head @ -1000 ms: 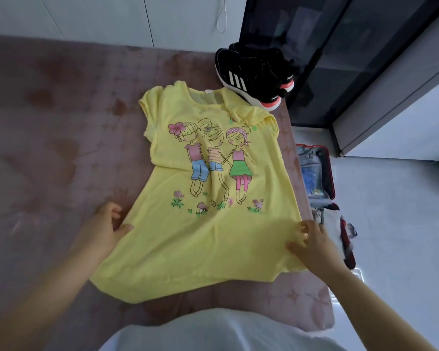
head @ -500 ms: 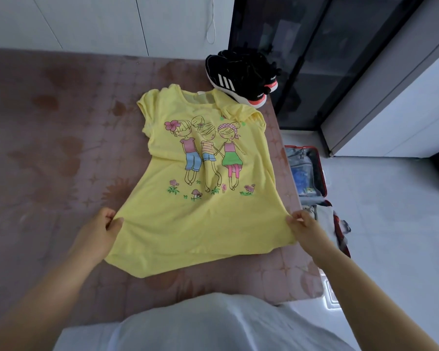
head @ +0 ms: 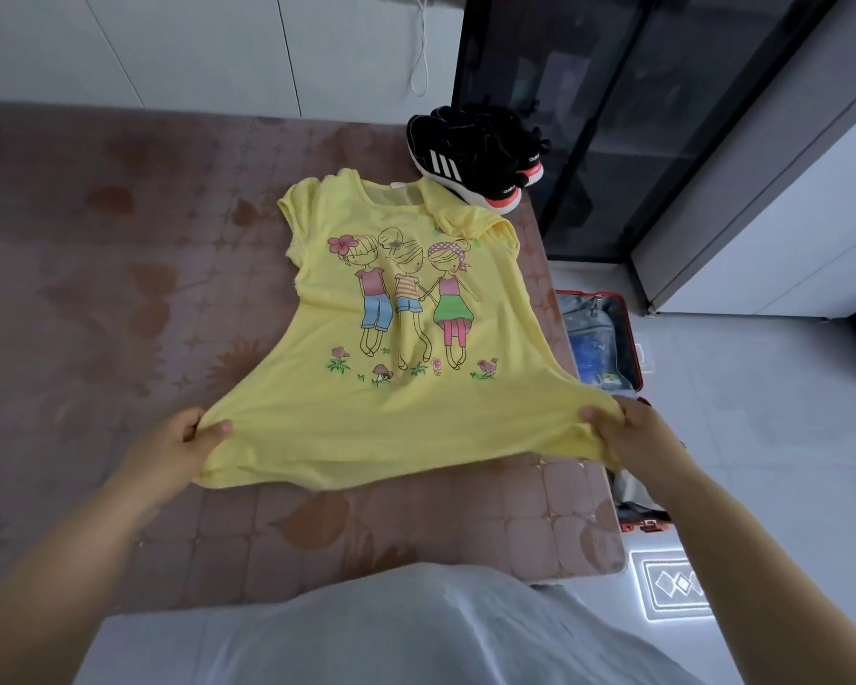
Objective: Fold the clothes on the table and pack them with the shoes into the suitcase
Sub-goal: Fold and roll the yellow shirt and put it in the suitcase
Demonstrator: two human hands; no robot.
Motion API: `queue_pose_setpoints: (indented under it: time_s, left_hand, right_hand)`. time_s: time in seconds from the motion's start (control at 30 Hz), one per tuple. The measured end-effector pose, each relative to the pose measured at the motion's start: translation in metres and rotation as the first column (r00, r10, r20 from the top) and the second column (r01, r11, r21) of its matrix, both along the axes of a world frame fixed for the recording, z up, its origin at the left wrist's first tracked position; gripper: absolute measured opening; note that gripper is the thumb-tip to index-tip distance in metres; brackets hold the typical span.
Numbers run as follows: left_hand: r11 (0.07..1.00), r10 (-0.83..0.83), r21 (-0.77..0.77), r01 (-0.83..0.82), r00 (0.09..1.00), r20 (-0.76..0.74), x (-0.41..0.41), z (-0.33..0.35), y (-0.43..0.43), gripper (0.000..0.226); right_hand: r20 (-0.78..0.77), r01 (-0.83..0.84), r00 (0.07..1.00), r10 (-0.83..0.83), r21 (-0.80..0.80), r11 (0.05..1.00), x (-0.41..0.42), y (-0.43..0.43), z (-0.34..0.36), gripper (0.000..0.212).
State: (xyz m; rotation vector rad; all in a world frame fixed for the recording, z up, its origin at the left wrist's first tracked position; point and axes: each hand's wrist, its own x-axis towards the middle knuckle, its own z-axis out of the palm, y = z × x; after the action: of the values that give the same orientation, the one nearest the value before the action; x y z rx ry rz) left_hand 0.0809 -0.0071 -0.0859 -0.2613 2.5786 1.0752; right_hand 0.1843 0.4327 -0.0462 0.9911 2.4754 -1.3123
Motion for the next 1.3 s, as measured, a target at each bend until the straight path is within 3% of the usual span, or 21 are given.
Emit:
queue_pose_setpoints:
  time_s: [0.07, 0.13, 0.2, 0.27, 0.33, 0.4, 0.47, 0.53, 0.6, 0.63, 0.7, 0.77, 0.83, 0.9, 1.0, 1.13, 1.3]
  left_hand:
    - [0.994, 0.007, -0.109, -0.008, 1.0, -0.017, -0.002, -0.005, 0.0, 0.033]
    - [0.98, -0.035, -0.196, 0.04, 0.999, 0.025, -0.002, -0.013, -0.001, 0.028]
    - [0.977, -0.044, -0.203, 0.065, 0.993, 0.109, -0.001, -0.023, -0.003, 0.022]
    - [0.978, -0.016, -0.204, 0.042, 0.992, 0.125, -0.002, -0.03, -0.006, 0.022]
    - [0.983, 0.062, -0.174, -0.055, 0.998, 0.033, -0.004, -0.027, -0.004, 0.022]
    - [0.981, 0.189, -0.038, -0.19, 0.982, -0.015, -0.01, -0.02, -0.003, 0.017]
    - [0.985, 0.174, -0.017, -0.174, 0.985, 0.005, -0.015, -0.019, -0.003, 0.019]
    - [0.987, 0.025, -0.16, -0.012, 0.997, 0.078, -0.019, -0.022, -0.005, 0.026]
    - [0.938, -0.104, -0.306, 0.162, 0.974, 0.199, -0.021, -0.021, -0.003, 0.033]
    - [0.899, -0.155, -0.361, 0.248, 0.951, 0.268, -0.023, -0.019, -0.002, 0.036]
    - [0.766, -0.25, -0.468, 0.44, 0.875, 0.415, -0.031, -0.01, 0.005, 0.033]
    - [0.628, -0.312, -0.531, 0.569, 0.809, 0.498, -0.042, 0.006, 0.014, 0.023]
    - [0.644, -0.327, -0.544, 0.538, 0.836, 0.44, -0.061, 0.011, 0.017, 0.018]
    - [0.773, -0.295, -0.489, 0.405, 0.911, 0.288, -0.086, 0.006, 0.019, 0.024]
    - [0.839, -0.316, -0.439, 0.321, 0.945, 0.088, -0.131, 0.007, 0.035, 0.038]
    - [0.877, -0.371, -0.375, 0.302, 0.92, -0.126, -0.198, 0.02, 0.077, 0.046]
    - [0.888, -0.371, -0.363, 0.283, 0.906, -0.203, -0.274, 0.01, 0.119, 0.047]
  right_hand:
    - [0.078, -0.013, 0.997, 0.002, 0.136, 0.991, 0.0, 0.002, -0.004, 0.029]
    - [0.205, -0.033, 0.979, 0.008, 0.118, 0.992, 0.003, 0.005, -0.008, 0.037]
    - [0.349, -0.057, 0.936, 0.046, 0.021, 0.998, 0.008, 0.007, -0.014, 0.041]
    - [0.331, 0.02, 0.943, 0.024, -0.128, 0.992, 0.012, 0.009, -0.015, 0.033]
    - [0.188, 0.247, 0.966, -0.179, -0.447, 0.86, 0.013, 0.009, -0.011, 0.021]
    - [0.137, 0.366, 0.925, -0.355, -0.576, 0.731, 0.011, 0.011, -0.006, 0.013]
    - [0.19, 0.333, 0.941, -0.279, -0.378, 0.864, 0.007, 0.009, -0.012, 0.021]
    - [0.308, 0.091, 0.95, -0.058, -0.094, 0.991, 0.006, 0.006, -0.017, 0.036]
    - [0.443, -0.135, 0.89, 0.11, 0.024, 0.991, 0.003, 0.004, -0.021, 0.045]
    - [0.496, -0.165, 0.859, 0.13, 0.029, 0.986, 0.0, 0.004, -0.022, 0.045]
    - [0.573, -0.23, 0.799, 0.184, 0.008, 0.973, -0.007, 0.002, -0.021, 0.042]
    - [0.663, -0.422, 0.693, 0.282, 0.057, 0.905, -0.015, 0.003, -0.016, 0.06]
    - [0.712, -0.585, 0.601, 0.362, 0.085, 0.807, -0.025, 0.009, -0.014, 0.065]
    - [0.733, -0.686, 0.571, 0.369, 0.18, 0.705, -0.041, 0.012, -0.012, 0.054]
    - [0.681, -0.742, 0.616, 0.395, 0.334, 0.581, -0.085, 0.003, -0.004, 0.049]
    - [0.415, -0.642, 0.758, 0.503, 0.339, 0.688, -0.165, -0.015, -0.008, 0.045]
    - [0.211, -0.514, 0.852, 0.479, 0.508, 0.691, -0.261, -0.03, -0.021, 0.052]
